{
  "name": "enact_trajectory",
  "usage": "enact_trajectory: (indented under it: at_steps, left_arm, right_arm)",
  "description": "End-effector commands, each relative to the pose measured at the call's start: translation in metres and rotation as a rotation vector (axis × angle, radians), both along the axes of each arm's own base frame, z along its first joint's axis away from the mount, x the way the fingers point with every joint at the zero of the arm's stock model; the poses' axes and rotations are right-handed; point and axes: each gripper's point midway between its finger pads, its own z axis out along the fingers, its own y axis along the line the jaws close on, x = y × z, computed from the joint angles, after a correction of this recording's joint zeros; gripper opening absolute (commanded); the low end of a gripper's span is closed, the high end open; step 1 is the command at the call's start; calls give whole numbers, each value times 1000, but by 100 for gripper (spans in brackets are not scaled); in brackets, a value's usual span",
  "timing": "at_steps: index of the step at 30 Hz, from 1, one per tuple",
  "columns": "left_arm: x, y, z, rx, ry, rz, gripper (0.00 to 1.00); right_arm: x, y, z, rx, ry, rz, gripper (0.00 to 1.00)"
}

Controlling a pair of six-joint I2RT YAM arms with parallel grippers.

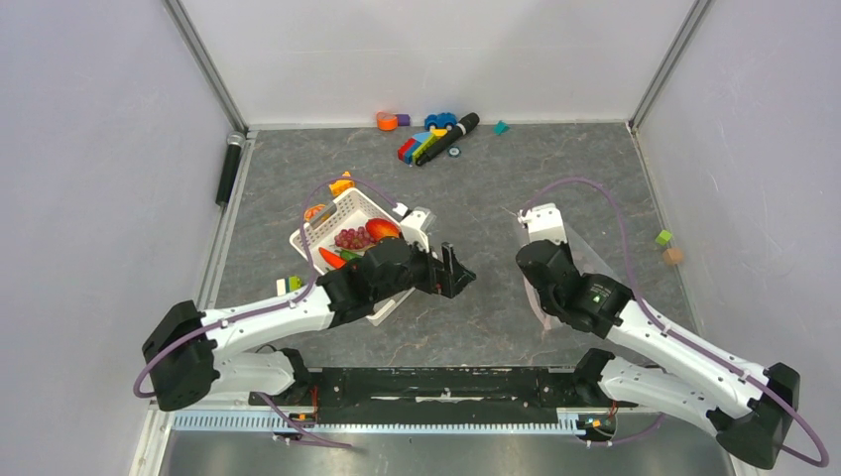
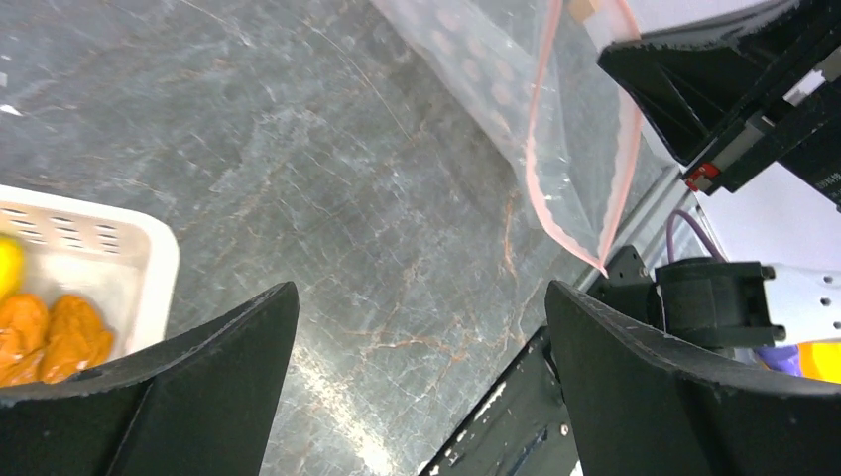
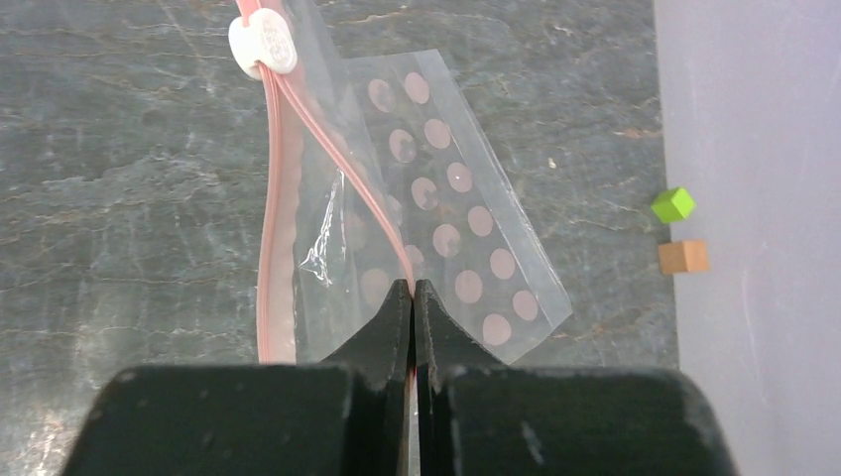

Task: Place the food in the zip-top bag and seal the zipper
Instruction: Open the zipper of the food storage bag.

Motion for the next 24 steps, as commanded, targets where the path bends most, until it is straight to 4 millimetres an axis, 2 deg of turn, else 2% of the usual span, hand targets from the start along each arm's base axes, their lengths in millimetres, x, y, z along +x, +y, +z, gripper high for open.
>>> enact_trajectory:
  at_steps: [1, 5, 8, 11, 13, 16, 18, 24]
  left_arm:
    - [20, 17, 14, 28, -95, 101, 100]
    - [18, -12, 21, -18, -73, 12, 100]
    - [24, -37, 23, -63, -49, -18, 100]
    - [33, -60, 33, -116, -49, -30, 100]
    - [32, -77, 39, -155, -37, -76, 100]
    - [33, -92, 36, -178, -12, -106, 96]
    - [37, -97, 32, -184, -5, -101, 84]
    - [48, -100, 26, -167, -31, -66, 33]
  right_arm:
    - [0, -13, 25, 36, -53, -69, 0]
    - [5, 18, 26, 141, -42, 41, 0]
    - [11, 36, 33, 202, -43, 81, 0]
    - [18, 51, 42, 261, -48, 90, 0]
    - [22, 60, 48, 298, -62, 95, 0]
    - [25, 74, 57, 363, -80, 129, 0]
    - [25, 83, 65, 405, -90, 171, 0]
    - [20, 82, 74, 464, -141, 201, 0]
